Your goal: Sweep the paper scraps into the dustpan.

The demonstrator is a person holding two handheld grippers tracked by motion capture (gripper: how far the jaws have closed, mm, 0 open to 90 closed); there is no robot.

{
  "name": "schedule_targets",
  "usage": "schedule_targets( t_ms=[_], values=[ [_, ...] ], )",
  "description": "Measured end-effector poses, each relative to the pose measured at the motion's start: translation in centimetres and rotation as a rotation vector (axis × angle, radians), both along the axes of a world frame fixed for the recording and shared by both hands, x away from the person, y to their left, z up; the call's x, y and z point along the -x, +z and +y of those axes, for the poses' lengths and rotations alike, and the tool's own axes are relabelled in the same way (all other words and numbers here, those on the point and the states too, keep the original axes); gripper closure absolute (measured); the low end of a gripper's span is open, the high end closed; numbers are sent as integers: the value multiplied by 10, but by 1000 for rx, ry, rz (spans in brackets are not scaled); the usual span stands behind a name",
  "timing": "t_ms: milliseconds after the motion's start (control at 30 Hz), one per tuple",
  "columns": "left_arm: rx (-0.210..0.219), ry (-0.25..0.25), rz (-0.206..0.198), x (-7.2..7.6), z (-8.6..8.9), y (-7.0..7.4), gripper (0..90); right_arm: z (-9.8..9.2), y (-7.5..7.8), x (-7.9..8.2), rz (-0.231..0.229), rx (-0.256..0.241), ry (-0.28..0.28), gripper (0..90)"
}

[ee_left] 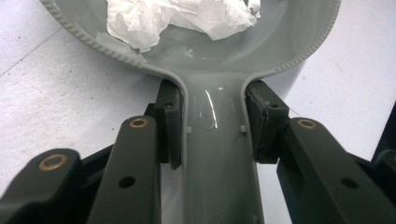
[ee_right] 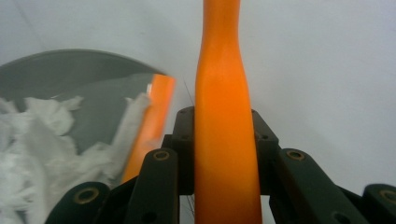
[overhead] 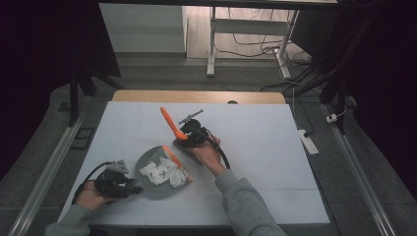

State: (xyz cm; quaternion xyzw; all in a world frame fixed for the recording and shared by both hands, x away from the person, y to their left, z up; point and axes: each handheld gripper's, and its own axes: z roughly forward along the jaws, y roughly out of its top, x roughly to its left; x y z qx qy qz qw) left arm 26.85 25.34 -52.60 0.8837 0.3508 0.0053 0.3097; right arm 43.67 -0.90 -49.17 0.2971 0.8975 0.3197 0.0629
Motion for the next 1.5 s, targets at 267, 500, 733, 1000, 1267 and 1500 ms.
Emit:
schedule_targets(
  t_ms=[267,500,733,1000,1267,1500],
  values=[
    [-1,-1,0,0,0,0,617,16,0,21,27,-37,83,703],
    [-3,-2,-1,0,-1,0,617,18,19,35,-24,-129,119,703],
    [-3,-2,-2,0,-1,0,617,-7,38,36,-97,-197,64,703],
    [-4,0,-3,0,-1,0,617,-29,34,39,-100,-184,10,702],
    [-4,1,-3,0,-1,0,617,-35,5,39,-57,-155,-43,703],
    [-3,3,-3,0,-1,0,617,-21,-1,46,-46,-167,-15,703]
  ],
)
